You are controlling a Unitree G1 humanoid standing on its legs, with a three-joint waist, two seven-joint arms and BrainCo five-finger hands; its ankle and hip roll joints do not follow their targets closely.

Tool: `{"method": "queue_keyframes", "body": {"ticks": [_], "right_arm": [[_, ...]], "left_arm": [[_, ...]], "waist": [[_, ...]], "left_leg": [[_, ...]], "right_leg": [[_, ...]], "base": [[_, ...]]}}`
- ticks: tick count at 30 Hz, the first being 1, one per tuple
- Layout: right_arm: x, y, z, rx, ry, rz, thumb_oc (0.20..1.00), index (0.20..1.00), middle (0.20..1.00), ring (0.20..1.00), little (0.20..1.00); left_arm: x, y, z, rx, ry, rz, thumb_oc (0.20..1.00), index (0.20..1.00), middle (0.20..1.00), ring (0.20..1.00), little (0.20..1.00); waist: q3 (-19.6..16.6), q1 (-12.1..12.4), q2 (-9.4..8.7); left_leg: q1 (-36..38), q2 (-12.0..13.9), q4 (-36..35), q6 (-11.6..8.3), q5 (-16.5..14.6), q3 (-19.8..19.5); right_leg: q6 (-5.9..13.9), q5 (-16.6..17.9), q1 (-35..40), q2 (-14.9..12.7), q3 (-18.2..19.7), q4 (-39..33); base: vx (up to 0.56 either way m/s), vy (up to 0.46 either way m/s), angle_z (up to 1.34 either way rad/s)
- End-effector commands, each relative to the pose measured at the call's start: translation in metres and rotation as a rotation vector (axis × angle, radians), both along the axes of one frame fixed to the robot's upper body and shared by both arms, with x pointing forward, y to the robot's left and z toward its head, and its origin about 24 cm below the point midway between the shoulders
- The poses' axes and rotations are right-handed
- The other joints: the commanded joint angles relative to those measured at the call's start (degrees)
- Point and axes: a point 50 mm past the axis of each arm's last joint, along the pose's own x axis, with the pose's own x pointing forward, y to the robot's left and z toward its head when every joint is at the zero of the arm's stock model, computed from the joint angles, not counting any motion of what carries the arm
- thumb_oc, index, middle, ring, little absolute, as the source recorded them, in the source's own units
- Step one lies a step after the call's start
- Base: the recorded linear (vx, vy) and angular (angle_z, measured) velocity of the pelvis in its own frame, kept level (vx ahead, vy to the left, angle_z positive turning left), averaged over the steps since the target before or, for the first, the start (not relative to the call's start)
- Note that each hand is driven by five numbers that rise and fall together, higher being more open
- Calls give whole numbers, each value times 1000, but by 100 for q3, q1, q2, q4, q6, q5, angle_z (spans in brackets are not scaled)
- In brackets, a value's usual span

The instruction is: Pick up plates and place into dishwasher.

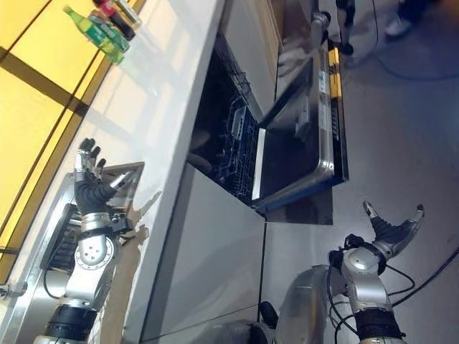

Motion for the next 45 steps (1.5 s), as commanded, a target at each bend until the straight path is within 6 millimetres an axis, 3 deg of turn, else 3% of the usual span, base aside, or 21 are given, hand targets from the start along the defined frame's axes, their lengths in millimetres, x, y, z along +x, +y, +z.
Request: {"method": "queue_keyframes", "body": {"ticks": [1, 8, 12, 13, 14, 15, 17, 24, 29, 30, 32, 34, 38, 45], "right_arm": [[9, 9, 10, 29, -111, 80, 1000, 1000, 1000, 1000, 1000], [42, 24, 36, 121, -279, 191, 1000, 1000, 1000, 1000, 1000], [76, 47, 67, 150, -369, 345, 1000, 1000, 1000, 1000, 1000], [77, 48, 68, 153, -370, 353, 1000, 1000, 1000, 1000, 1000], [87, 56, 82, 151, -389, 433, 1000, 1000, 1000, 1000, 1000], [92, 59, 90, 136, -397, 466, 1000, 1000, 1000, 1000, 1000], [99, 62, 103, 137, -421, 519, 1000, 1000, 1000, 1000, 1000], [105, 77, 138, 127, -584, 640, 1000, 1000, 1000, 1000, 1000], [108, 79, 180, 46, -725, 731, 1000, 1000, 1000, 1000, 1000], [109, 81, 188, 30, -739, 771, 1000, 1000, 1000, 1000, 1000], [112, 100, 207, -9, -738, 1018, 1000, 1000, 1000, 1000, 1000], [112, 124, 220, -80, -693, 1215, 1000, 1000, 1000, 1000, 1000], [107, 149, 234, -171, -649, 1430, 1000, 1000, 1000, 1000, 1000], [101, 161, 248, -194, -677, 1473, 1000, 1000, 1000, 1000, 1000]], "left_arm": [[4, 10, 27, -39, -148, 55, 1000, 1000, 1000, 1000, 1000], [11, 3, 39, -21, -180, 24, 1000, 1000, 1000, 1000, 1000], [8, 6, 44, -21, -192, 40, 1000, 1000, 1000, 1000, 1000], [8, 7, 44, -21, -194, 42, 1000, 1000, 1000, 1000, 1000], [6, 7, 47, -19, -211, 60, 1000, 1000, 1000, 1000, 1000], [5, 9, 50, -23, -232, 67, 1000, 1000, 1000, 1000, 1000], [4, 14, 56, -8, -251, 72, 1000, 1000, 1000, 1000, 1000], [9, 11, 69, 59, -272, 68, 1000, 1000, 1000, 1000, 1000], [7, 13, 68, 60, -271, 57, 1000, 1000, 1000, 1000, 1000], [7, 13, 68, 57, -273, 54, 1000, 1000, 1000, 1000, 1000], [5, 14, 70, 54, -284, 40, 1000, 1000, 1000, 1000, 1000], [5, 18, 75, 58, -290, 29, 1000, 1000, 1000, 1000, 1000], [8, 23, 84, 67, -288, 25, 1000, 1000, 1000, 1000, 1000], [11, 28, 93, 55, -292, 22, 1000, 1000, 1000, 1000, 1000]], "waist": [[77, -111, 0], [525, 90, 249], [732, 398, 347], [731, 408, 347], [833, 290, 352], [947, 226, 394], [1033, 232, 384], [1114, 388, 382], [1114, 513, 493], [1114, 540, 510], [1114, 630, 524], [1114, 680, 471], [1114, 739, 308], [1114, 864, 59]], "left_leg": [[-717, -55, 1082, -14, -371, -271], [-1411, -129, 1431, -60, -266, -442], [-1733, -54, 1518, -138, -156, -436], [-1759, -50, 1528, -141, -158, -423], [-1848, -100, 1604, -216, -236, -491], [-1929, -101, 1663, -192, -255, -491], [-2119, -1, 2016, -162, -428, -461], [-2837, 240, 2327, -228, -299, -638], [-3027, 358, 2344, -265, -276, -741], [-3037, 355, 2323, -268, -263, -766], [-3040, 307, 2223, -272, -204, -889], [-3063, 320, 2199, -286, -164, -968], [-3050, 373, 2190, -325, -90, -1071], [-2844, 405, 2112, -330, 1, -1209]], "right_leg": [[-290, 847, 506, -629, 160, -853], [-422, 775, -159, -623, 161, -410], [-440, 766, -605, -750, -222, -163], [-438, 787, -637, -749, -210, -176], [-415, 1095, -810, -713, 50, -516], [-469, 1148, -976, -599, 193, -486], [-459, 927, -1056, -534, 254, -297], [-504, 387, -1800, -154, 46, 555], [-507, 38, -2095, 21, -68, 938], [-508, 7, -2115, 50, -79, 954], [-516, -22, -2133, 120, -91, 943], [-515, -56, -2151, 180, -103, 956], [-520, -81, -2066, 261, -167, 959], [-565, -55, -1676, 323, -306, 815]], "base": [[-97, 15, -18], [-116, -69, 4], [-62, -119, -6], [18, -253, -40], [25, -217, -34], [0, -293, -12], [-12, -225, 13], [-41, -302, 32], [17, -112, 7], [12, -70, -5], [6, -65, -8], [-2, -45, -6], [39, -55, -7], [50, -33, 3]]}}
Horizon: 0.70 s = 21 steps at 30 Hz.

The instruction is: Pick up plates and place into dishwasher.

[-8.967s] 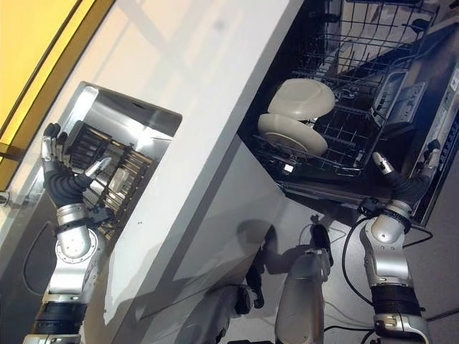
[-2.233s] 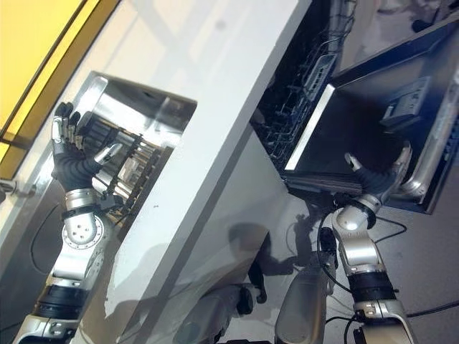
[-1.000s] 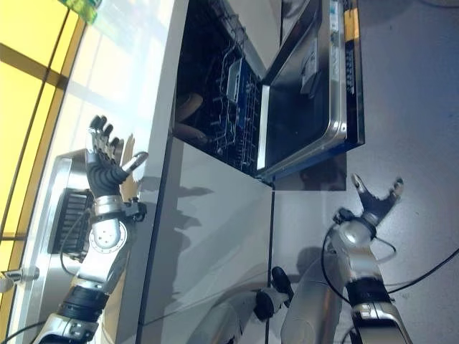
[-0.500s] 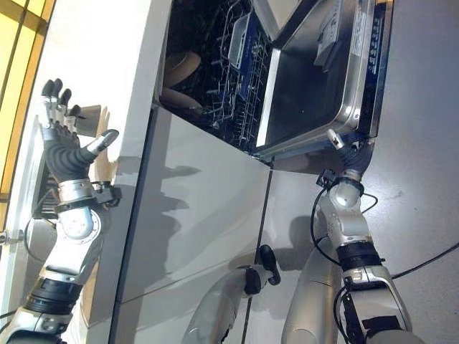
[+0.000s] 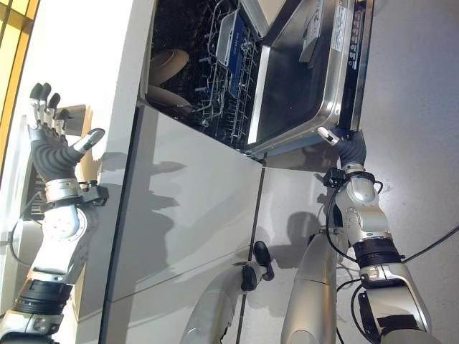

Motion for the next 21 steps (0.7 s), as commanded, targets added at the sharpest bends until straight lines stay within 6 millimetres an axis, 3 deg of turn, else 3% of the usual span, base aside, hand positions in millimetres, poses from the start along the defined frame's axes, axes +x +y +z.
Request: {"method": "queue_keyframes", "body": {"ticks": [1, 6, 15, 21], "right_arm": [[-7, 103, 148, -159, -558, 456, 1000, 1000, 1000, 1000, 1000], [-6, 106, 145, -161, -554, 447, 1000, 1000, 1000, 1000, 1000], [-5, 104, 132, -117, -551, 429, 1000, 1000, 1000, 1000, 1000], [-7, 103, 108, -56, -534, 406, 1000, 1000, 1000, 1000, 1000]], "left_arm": [[1, 4, 11, -24, -35, -3, 1000, 1000, 1000, 1000, 1000], [6, 5, 20, -22, -41, -5, 1000, 1000, 1000, 1000, 1000], [9, 11, 27, 14, -30, 4, 1000, 1000, 1000, 1000, 1000], [11, 15, 31, 72, -1, -2, 1000, 1000, 1000, 1000, 1000]], "waist": [[750, 135, -10], [750, 198, -169], [592, 409, -612], [267, 677, -1182]], "left_leg": [[-18, -49, 238, 21, 244, -249], [167, -24, 116, 20, 358, -283], [632, 38, 26, 34, 282, -459], [1043, 159, -35, 69, 164, -594]], "right_leg": [[-95, 23, 618, -33, 40, -510], [-104, 123, 967, -62, -73, -732], [-76, 225, 1803, -109, -355, -1174], [-86, 363, 2694, -70, -693, -1737]], "base": [[30, -14, 11], [49, -23, 18], [89, -49, 23], [136, -160, 38]]}}
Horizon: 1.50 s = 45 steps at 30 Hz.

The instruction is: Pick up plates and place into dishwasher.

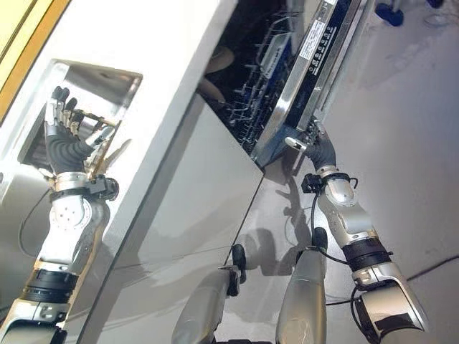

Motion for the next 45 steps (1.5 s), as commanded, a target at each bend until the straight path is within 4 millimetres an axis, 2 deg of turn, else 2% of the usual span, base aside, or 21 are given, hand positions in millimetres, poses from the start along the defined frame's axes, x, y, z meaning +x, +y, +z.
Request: {"method": "queue_keyframes", "body": {"ticks": [1, 3, 6, 12, 18, 27, 32, 35, 40, 45], "right_arm": [[-7, 57, 104, 75, -506, 227, 1000, 1000, 1000, 1000, 1000], [-9, 58, 95, 102, -495, 211, 1000, 1000, 1000, 1000, 1000], [-11, 55, 85, 126, -478, 184, 1000, 1000, 1000, 1000, 1000], [-18, 54, 66, 168, -441, 142, 1000, 1000, 1000, 1000, 1000], [-21, 54, 52, 198, -404, 105, 1000, 1000, 1000, 1000, 1000], [-28, 31, 12, 182, -264, -27, 1000, 1000, 1000, 1000, 1000], [-45, 17, -21, 105, -164, -91, 1000, 1000, 1000, 1000, 1000], [-56, 9, -30, 107, -155, -109, 1000, 1000, 1000, 1000, 1000], [-68, 5, -26, 72, -196, -135, 1000, 1000, 1000, 1000, 1000], [-73, 7, 0, 14, -297, -112, 1000, 1000, 1000, 1000, 1000]], "left_arm": [[-7, 19, 33, 98, -91, 36, 1000, 1000, 1000, 1000, 1000], [-6, 20, 34, 124, -82, 28, 1000, 1000, 1000, 1000, 1000], [-6, 20, 33, 147, -66, 8, 1000, 1000, 1000, 1000, 1000], [-5, 18, 30, 196, -38, -33, 1000, 1000, 1000, 1000, 1000], [-4, 18, 27, 214, -20, -49, 1000, 1000, 1000, 1000, 1000], [-6, 21, 26, 218, -14, -68, 1000, 1000, 1000, 1000, 1000], [-13, 22, 15, 201, 4, -60, 1000, 1000, 1000, 1000, 1000], [-16, 25, 7, 157, 19, -60, 1000, 1000, 1000, 1000, 1000], [-21, 21, -5, 125, 36, -60, 1000, 1000, 1000, 1000, 1000], [-25, 19, -16, 52, 58, -40, 1000, 1000, 1000, 1000, 1000]], "waist": [[-210, 347, -681], [-321, 429, -905], [-421, 507, -1109], [-633, 582, -1344], [-704, 572, -1451], [-739, 381, -1498], [-848, 232, -1540], [-953, 150, -1563], [-1181, 102, -1577], [-1520, 126, -1587]], "left_leg": [[-127, -169, 806, 163, -340, 273], [-2, -107, 813, 177, -393, 240], [187, -66, 811, 199, -453, 186], [534, -3, 658, 253, -502, 205], [717, 55, 570, 303, -542, 260], [840, 152, 504, 323, -543, 451], [999, 170, 366, 334, -514, 579], [1159, 183, 183, 335, -481, 622], [1476, 188, -293, 298, -357, 653], [1835, 259, -858, 212, -175, 588]], "right_leg": [[69, 569, 825, -235, 275, -1243], [72, 607, 1094, -199, 200, -1376], [79, 664, 1424, -161, 146, -1540], [123, 759, 1811, -147, 135, -1764], [171, 866, 1984, -142, 167, -1899], [219, 1004, 1993, -187, 267, -1976], [276, 1062, 2025, -222, 357, -2057], [312, 1073, 2087, -223, 394, -2134], [373, 1019, 2276, -179, 403, -2354], [383, 777, 2554, 15, 294, -2523]], "base": [[107, -186, 61], [162, -231, 52], [148, -163, 38], [93, -85, 19], [0, -54, -1], [-76, -13, -10], [-37, 32, -18], [10, 33, -10], [50, 49, -16], [89, 49, -6]]}}
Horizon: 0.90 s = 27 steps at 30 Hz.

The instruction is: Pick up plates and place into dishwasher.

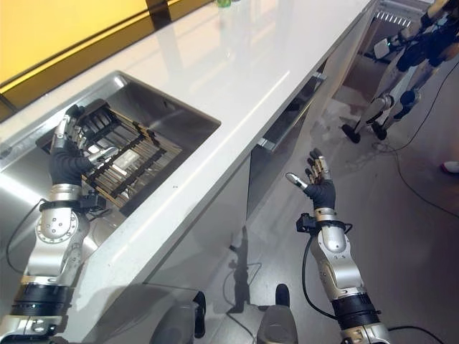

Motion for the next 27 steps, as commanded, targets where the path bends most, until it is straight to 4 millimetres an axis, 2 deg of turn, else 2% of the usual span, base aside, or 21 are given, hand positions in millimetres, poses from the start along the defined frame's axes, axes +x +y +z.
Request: {"method": "queue_keyframes", "body": {"ticks": [1, 5, 8, 14, 16, 20, 22, 27], "right_arm": [[-7, 2, 45, -75, -222, 28, 1000, 1000, 1000, 1000, 1000], [-8, 14, 66, -143, -292, 118, 1000, 1000, 1000, 1000, 1000], [-6, 20, 79, -183, -321, 185, 1000, 1000, 1000, 1000, 1000], [-2, 35, 83, -191, -314, 259, 1000, 1000, 1000, 1000, 1000], [0, 38, 78, -196, -289, 272, 1000, 1000, 1000, 1000, 1000], [-5, 35, 62, -207, -220, 271, 1000, 1000, 1000, 1000, 1000], [-4, 36, 57, -178, -199, 284, 1000, 1000, 1000, 1000, 1000], [6, 49, 51, -146, -182, 305, 1000, 1000, 1000, 1000, 1000]], "left_arm": [[-11, 4, 16, -21, -104, 36, 1000, 1000, 1000, 1000, 1000], [-15, 3, 8, -80, -87, 56, 1000, 1000, 1000, 1000, 1000], [-20, 5, 0, -109, -64, 77, 1000, 1000, 1000, 1000, 1000], [-28, 8, -14, -177, -37, 98, 1000, 1000, 1000, 1000, 1000], [-30, 8, -20, -204, -25, 85, 1000, 1000, 1000, 1000, 1000], [-21, -7, -28, -256, 17, -7, 1000, 1000, 1000, 1000, 1000], [-17, -15, -31, -265, 24, -25, 1000, 1000, 1000, 1000, 1000], [-13, -24, -35, -278, 48, -60, 1000, 1000, 1000, 1000, 1000]], "waist": [[-486, -19, -52], [-716, 124, -78], [-796, 336, -133], [-812, 704, -192], [-834, 753, -182], [-867, 636, -142], [-856, 631, -112], [-917, 715, -62]], "left_leg": [[588, 207, -819, 44, 180, -169], [711, 399, -978, -76, 309, -274], [636, 543, -924, -169, 431, -453], [388, 686, -830, -306, 718, -798], [293, 651, -761, -319, 877, -574], [-64, 676, -466, -428, 1255, 608], [-91, 716, -451, -459, 1361, 810], [388, 329, -957, -242, 876, 649]], "right_leg": [[-75, 52, 78, 16, -84, -29], [-263, -202, 254, 233, -336, 14], [-451, -359, 366, 410, -578, 79], [-656, -444, 510, 559, -954, 20], [-694, -474, 544, 570, -1221, 12], [-705, -540, 744, 497, -1956, 16], [-677, -548, 850, 447, -2122, 18], [-527, -542, 945, 208, -2171, 201]], "base": [[126, 28, 7], [135, -2, 26], [136, -48, 38], [85, -9, 52], [38, 53, 65], [52, 53, 142], [77, 140, 135], [108, 192, 58]]}}
